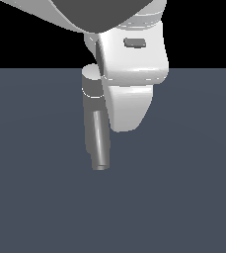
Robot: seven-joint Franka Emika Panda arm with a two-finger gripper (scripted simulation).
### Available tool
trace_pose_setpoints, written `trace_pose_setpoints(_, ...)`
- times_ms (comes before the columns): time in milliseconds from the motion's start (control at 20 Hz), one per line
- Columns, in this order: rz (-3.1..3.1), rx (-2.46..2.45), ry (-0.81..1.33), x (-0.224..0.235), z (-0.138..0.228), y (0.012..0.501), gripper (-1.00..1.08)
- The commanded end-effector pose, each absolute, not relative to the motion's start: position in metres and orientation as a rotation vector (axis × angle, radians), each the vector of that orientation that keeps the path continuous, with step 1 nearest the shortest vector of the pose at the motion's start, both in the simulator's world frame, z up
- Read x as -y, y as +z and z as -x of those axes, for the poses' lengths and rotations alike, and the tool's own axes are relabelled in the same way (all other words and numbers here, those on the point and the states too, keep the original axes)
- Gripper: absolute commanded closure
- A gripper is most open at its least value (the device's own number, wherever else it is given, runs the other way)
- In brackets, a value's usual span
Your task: Turn on the faucet by rotating a designated handle.
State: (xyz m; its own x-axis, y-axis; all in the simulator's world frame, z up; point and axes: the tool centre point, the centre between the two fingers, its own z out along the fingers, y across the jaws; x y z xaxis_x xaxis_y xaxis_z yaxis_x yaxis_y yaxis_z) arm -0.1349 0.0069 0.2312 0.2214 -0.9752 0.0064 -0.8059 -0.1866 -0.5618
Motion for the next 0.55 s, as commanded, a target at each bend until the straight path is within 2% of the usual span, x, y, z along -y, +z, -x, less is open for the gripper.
trace_pose_setpoints(0,2.028,-1.686,-0.524,0.015,0.126,0.234,1.08)
trace_pose_setpoints(500,2.016,-1.706,-0.524,0.045,0.104,0.245,1.08)
